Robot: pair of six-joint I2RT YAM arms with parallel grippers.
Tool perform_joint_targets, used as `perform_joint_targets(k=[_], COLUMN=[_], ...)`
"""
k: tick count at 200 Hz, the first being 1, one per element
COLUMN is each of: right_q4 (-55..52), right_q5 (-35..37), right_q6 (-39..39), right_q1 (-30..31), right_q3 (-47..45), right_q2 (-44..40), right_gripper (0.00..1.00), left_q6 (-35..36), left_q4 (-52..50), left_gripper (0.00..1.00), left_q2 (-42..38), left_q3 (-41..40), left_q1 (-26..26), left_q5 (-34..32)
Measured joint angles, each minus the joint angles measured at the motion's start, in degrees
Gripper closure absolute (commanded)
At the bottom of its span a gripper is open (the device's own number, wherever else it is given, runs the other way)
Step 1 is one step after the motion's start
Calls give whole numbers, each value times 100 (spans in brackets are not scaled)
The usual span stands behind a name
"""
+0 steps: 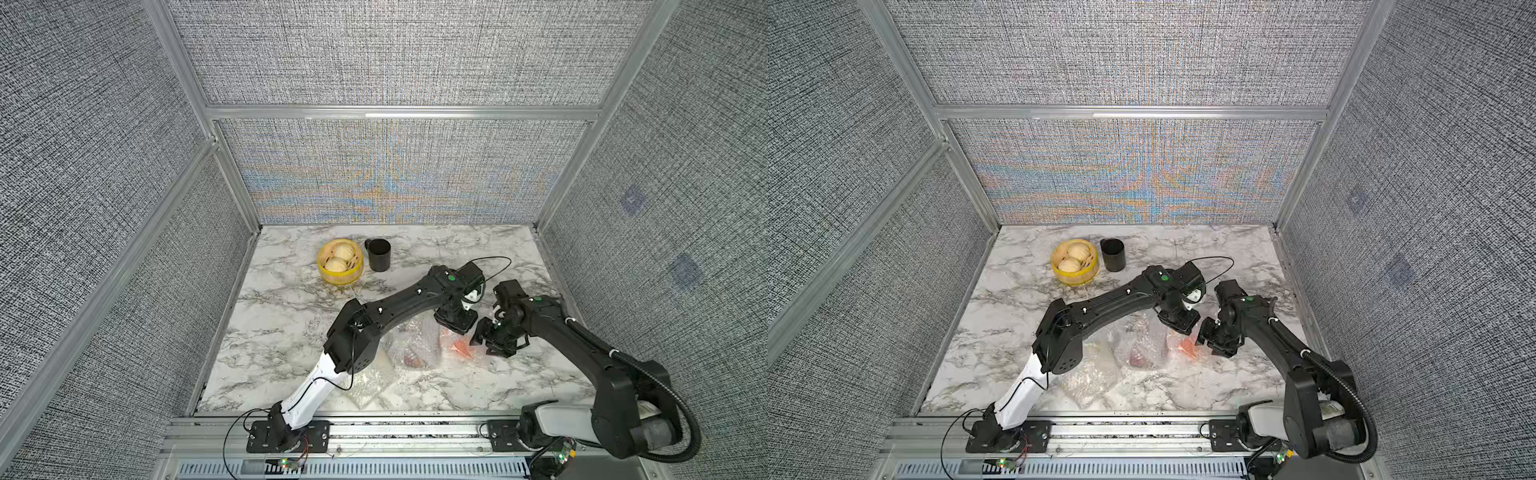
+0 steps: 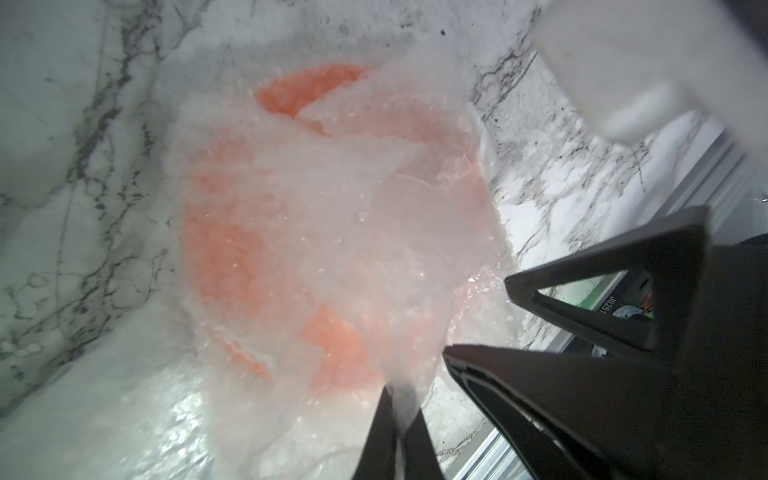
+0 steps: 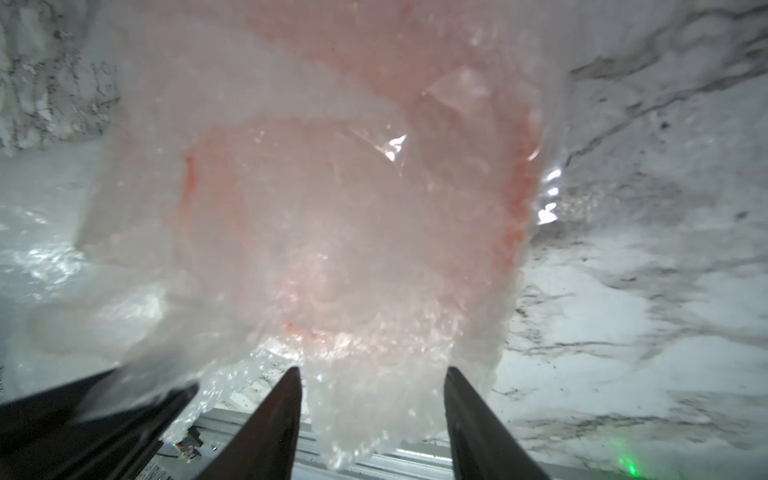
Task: Unpack dinner plates from bubble wrap
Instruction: Unwrap the bubble wrap at the center of the board.
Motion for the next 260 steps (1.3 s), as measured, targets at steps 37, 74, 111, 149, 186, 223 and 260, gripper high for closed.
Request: perform_joint_targets(k=[37,74,111,149,186,223,260], right_q4=[83,127,118,85,380,953,1687], right_q5=[164,273,413,251,-256,-640,-975], right_q6=[-35,-52,-125,-243,-164,74,271], right_q1=[42,22,-229,-299,-225,-160,-52], right_q3=[0,-11,-46,9,251,330,-57], right_q2=[240,306,258,-31,-278,326,957], right_gripper=[72,99,100,95,92,95,96], left_q6=[13,131,260,284,216,81,-48], left_q4=[-7,-116,-229,-249,-181,-149,-131], left_gripper=[100,100,100,100,100,100,100], left_q2=[-28,-192,-415,-481,-470,-352,-343], left_q3=[-35,-122,-232,-308,-319,-256,-221], left_q1=[15,173,356,385,378,382,400], left_q5=[15,-92,-455,-461,-317,-175,-186])
